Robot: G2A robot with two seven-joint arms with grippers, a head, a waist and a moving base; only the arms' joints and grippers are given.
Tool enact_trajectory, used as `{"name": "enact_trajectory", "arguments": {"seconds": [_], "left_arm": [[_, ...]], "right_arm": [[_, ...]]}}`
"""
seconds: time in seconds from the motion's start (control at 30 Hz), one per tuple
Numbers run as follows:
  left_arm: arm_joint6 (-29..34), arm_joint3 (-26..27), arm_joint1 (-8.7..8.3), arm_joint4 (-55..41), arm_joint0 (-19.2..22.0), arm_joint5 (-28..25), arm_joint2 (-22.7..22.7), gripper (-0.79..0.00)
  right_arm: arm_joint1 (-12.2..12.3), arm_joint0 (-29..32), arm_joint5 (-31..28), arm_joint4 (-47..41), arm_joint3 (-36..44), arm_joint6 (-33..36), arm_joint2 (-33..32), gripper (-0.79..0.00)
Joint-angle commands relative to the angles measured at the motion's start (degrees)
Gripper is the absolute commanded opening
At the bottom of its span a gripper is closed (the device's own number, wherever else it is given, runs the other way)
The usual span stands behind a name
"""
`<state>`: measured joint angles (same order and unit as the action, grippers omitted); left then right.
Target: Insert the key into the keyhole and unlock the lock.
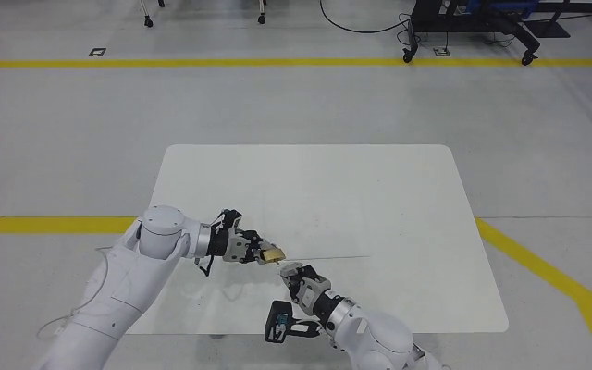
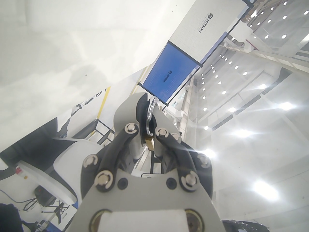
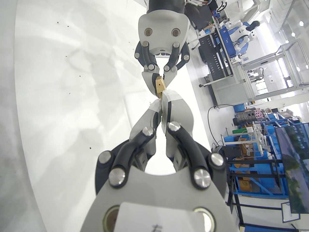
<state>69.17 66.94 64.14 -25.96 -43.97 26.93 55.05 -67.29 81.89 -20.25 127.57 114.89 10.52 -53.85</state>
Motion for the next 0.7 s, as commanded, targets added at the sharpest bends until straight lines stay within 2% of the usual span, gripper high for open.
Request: {"name": "enact_trajectory", "arguments": {"seconds": [0.0,0.4,0.67], "left_arm": [[0.1,0.0,-0.03,-0.1,0.0,0.1,-0.1,-0.785],[-2.3,1.0,-0.32,0.8,0.0,0.2,0.1,-0.785],[-3.4,1.7,-0.48,-1.2,-0.7,-0.1,1.2,-0.785]], "right_arm": [[-0.1,-0.1,-0.1,0.2,-0.2,0.2,0.1,-0.785],[-0.4,0.3,0.4,2.7,0.0,1.6,0.9,-0.785],[-0.8,1.4,3.4,4.8,0.9,4.8,1.7,-0.785]]}}
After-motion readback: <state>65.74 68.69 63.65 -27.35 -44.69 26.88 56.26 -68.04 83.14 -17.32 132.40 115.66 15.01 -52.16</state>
